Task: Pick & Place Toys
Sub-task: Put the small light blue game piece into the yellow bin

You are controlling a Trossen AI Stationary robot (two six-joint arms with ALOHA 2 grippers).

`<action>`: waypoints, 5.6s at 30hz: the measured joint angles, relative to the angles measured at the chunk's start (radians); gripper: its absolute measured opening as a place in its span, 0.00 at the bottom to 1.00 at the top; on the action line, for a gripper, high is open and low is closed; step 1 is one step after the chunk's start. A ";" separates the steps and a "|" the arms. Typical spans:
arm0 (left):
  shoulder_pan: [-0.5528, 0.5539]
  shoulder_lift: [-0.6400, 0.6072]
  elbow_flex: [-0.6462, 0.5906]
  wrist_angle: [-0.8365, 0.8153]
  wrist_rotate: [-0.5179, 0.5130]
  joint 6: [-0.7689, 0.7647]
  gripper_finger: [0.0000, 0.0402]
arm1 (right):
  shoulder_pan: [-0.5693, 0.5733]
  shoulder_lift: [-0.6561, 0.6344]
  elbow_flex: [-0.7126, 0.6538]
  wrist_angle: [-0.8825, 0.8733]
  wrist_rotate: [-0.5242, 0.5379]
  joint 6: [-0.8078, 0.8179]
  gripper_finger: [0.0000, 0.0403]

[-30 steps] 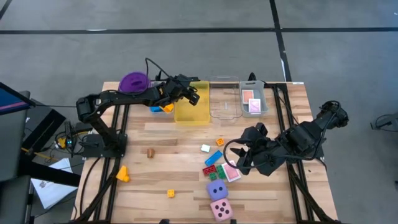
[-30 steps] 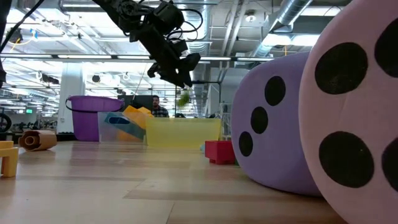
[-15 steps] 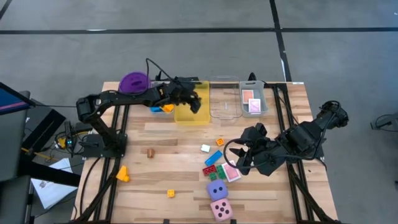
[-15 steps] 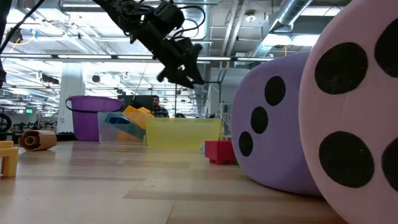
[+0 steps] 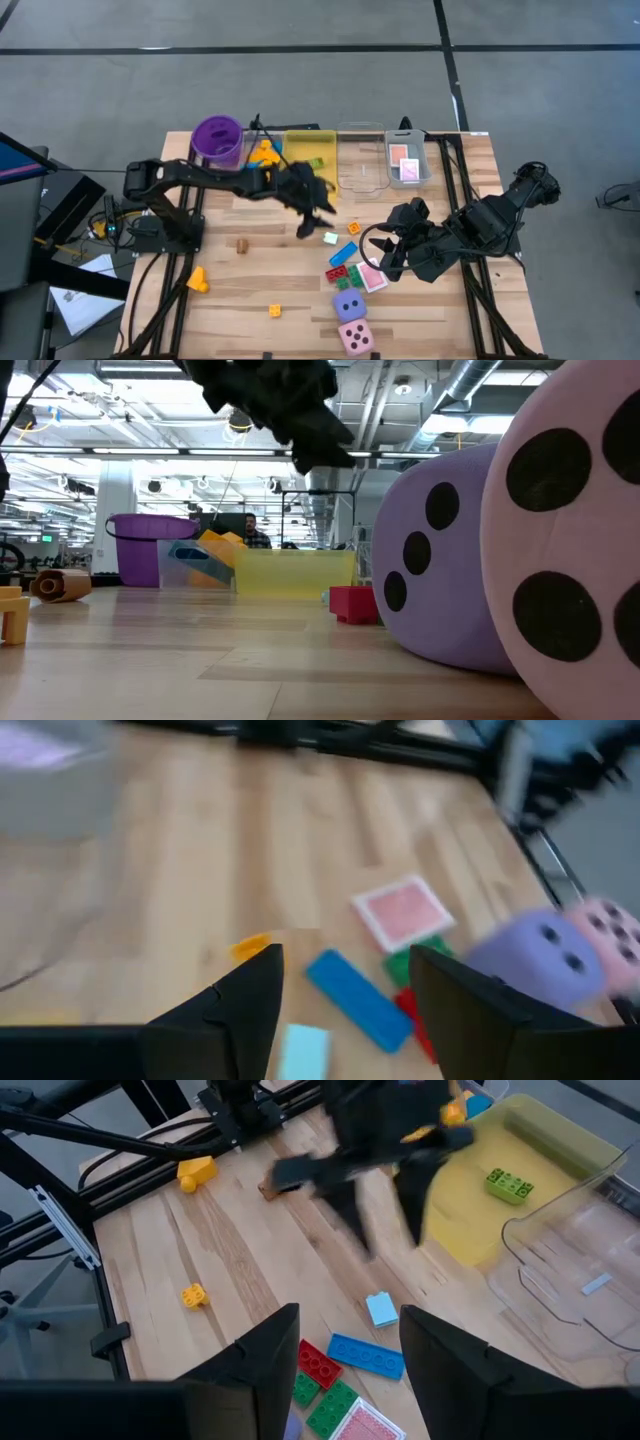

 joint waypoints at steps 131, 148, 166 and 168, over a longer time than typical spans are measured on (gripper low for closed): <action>-0.146 0.296 -0.174 0.222 -0.356 -0.072 0.54 | -0.035 0.142 0.000 0.098 -0.109 -0.052 0.42; -0.146 0.299 -0.183 0.287 -0.368 -0.098 0.44 | -0.039 0.142 0.000 0.098 -0.109 -0.052 0.42; -0.132 0.149 -0.182 0.524 -0.489 -0.168 0.31 | -0.053 0.142 0.001 0.100 -0.109 -0.050 0.42; -0.116 0.106 -0.181 0.507 -0.590 -0.167 0.30 | -0.053 0.142 0.001 0.100 -0.109 -0.050 0.42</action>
